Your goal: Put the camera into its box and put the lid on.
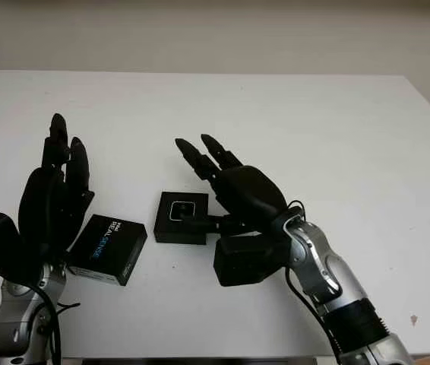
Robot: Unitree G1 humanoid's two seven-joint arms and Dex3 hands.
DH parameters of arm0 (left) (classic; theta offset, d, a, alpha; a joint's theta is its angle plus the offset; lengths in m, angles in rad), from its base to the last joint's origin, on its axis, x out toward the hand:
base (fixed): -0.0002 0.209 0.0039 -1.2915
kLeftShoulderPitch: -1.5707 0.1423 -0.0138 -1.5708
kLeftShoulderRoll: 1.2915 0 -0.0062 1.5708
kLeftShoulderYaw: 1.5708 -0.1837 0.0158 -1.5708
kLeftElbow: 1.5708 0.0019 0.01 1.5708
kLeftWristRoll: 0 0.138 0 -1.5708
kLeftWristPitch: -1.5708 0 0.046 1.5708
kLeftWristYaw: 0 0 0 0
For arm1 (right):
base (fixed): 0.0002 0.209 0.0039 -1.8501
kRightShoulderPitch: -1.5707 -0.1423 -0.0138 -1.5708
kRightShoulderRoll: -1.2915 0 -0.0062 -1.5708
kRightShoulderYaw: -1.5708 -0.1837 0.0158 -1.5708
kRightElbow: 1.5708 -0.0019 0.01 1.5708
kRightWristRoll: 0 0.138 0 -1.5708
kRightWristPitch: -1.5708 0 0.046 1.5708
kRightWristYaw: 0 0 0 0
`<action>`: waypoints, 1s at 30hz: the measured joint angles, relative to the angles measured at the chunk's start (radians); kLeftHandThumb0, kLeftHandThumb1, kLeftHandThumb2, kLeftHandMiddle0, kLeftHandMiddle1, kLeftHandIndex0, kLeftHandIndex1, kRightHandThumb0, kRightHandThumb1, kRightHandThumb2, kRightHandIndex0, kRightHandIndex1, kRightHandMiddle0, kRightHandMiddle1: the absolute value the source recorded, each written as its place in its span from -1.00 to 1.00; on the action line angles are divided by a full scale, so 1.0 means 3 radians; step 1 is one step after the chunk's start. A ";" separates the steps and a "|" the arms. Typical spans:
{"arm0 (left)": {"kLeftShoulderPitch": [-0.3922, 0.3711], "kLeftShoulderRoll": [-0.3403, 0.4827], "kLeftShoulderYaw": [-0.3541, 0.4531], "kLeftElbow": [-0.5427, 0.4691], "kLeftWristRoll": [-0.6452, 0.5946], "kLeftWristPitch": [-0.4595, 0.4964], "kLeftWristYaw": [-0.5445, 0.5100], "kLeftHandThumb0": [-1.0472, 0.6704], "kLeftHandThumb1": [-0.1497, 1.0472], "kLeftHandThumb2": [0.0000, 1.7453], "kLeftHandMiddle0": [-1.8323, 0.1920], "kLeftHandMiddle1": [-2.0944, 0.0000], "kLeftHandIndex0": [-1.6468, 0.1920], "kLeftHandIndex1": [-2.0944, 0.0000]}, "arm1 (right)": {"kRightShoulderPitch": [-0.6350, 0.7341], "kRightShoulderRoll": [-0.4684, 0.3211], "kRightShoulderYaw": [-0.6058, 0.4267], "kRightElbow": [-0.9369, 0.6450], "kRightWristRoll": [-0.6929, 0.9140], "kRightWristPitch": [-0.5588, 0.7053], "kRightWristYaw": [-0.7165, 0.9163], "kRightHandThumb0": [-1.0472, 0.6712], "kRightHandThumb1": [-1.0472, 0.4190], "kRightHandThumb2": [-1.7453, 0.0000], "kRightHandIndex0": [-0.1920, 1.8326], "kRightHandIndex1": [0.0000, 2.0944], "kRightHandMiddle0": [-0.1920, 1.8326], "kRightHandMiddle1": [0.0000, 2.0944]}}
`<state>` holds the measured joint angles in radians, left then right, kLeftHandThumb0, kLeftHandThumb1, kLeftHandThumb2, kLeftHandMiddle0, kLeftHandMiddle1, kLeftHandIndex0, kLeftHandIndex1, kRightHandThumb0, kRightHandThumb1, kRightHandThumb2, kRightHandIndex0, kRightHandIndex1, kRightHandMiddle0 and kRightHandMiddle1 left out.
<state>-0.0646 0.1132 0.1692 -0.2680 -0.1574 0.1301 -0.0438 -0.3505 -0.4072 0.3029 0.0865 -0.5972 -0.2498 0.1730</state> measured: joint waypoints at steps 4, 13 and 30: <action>0.0010 0.0131 0.0075 -0.0008 -0.0031 0.0000 -0.0138 -0.59 1.00 -0.46 0.94 0.96 0.94 0.97 | 0.0097 0.0163 -0.0123 -0.0089 0.0558 0.0211 0.0227 -0.71 -1.00 0.41 -0.98 -0.96 -0.93 -0.95; 0.0047 0.1074 0.0280 -0.0011 0.0345 -0.0191 -0.0700 -0.60 0.95 -0.89 0.53 0.93 0.63 0.88 | 0.0127 0.0533 -0.0638 -0.0182 0.1627 0.0917 0.0402 -0.68 -1.00 0.32 -0.94 -0.94 -0.94 -0.95; 0.0174 0.2691 0.0068 -0.0166 0.0834 -0.0403 -0.2378 -0.68 0.81 -0.95 0.80 0.97 0.80 0.97 | -0.0125 0.0844 -0.1282 -0.0198 0.2596 0.1781 0.0140 -0.64 -1.00 0.25 -1.00 -1.00 -1.00 -0.99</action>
<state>-0.0125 0.9206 0.1897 -0.3177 0.0928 0.0091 -0.7572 -0.3881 -0.1541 -0.0816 0.0273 0.1817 0.2846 0.2149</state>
